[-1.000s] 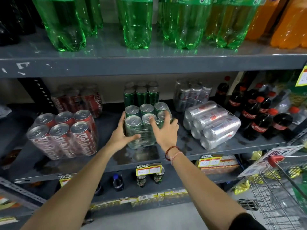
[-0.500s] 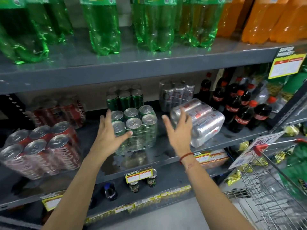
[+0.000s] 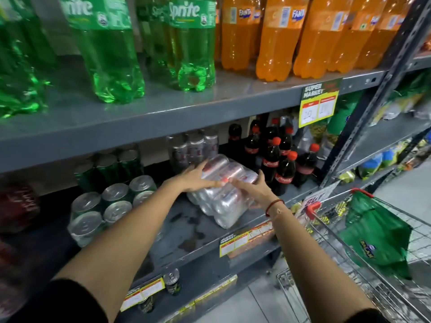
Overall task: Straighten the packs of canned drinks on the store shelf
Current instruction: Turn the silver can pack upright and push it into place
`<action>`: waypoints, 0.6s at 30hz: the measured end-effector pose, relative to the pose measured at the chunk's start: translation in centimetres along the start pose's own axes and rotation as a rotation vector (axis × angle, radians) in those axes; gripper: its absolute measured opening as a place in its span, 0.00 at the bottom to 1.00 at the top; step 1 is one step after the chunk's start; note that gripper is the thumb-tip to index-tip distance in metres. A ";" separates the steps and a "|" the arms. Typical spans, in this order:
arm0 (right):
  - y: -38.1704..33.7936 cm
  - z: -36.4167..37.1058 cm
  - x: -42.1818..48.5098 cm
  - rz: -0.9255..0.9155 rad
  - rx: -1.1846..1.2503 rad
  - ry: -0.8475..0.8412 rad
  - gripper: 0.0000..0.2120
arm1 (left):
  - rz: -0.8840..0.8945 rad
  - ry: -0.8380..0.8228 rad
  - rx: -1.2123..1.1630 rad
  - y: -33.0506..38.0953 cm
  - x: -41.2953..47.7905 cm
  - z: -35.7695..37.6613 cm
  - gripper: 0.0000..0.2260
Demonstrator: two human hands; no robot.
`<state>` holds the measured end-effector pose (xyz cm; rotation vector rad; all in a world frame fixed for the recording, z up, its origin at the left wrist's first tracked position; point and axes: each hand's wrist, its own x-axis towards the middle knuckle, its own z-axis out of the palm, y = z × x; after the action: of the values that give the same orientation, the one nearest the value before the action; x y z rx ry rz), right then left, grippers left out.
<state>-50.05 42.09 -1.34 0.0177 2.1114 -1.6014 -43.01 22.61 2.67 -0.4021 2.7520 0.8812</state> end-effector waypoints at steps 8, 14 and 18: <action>1.4 1.1 1.5 0.002 0.145 0.116 0.58 | -0.033 0.135 0.093 -1.2 2.3 2.0 0.56; 1.5 1.1 1.0 -0.150 0.183 0.120 0.38 | 0.024 0.300 0.073 -1.7 1.4 2.9 0.52; 1.3 1.3 0.0 -0.395 0.115 0.107 0.26 | 0.048 0.517 -0.033 -2.8 -0.8 4.8 0.53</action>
<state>-49.21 41.31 -2.75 -0.2991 2.2000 -1.9854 -40.78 23.36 -2.39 -0.6523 3.2266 0.9438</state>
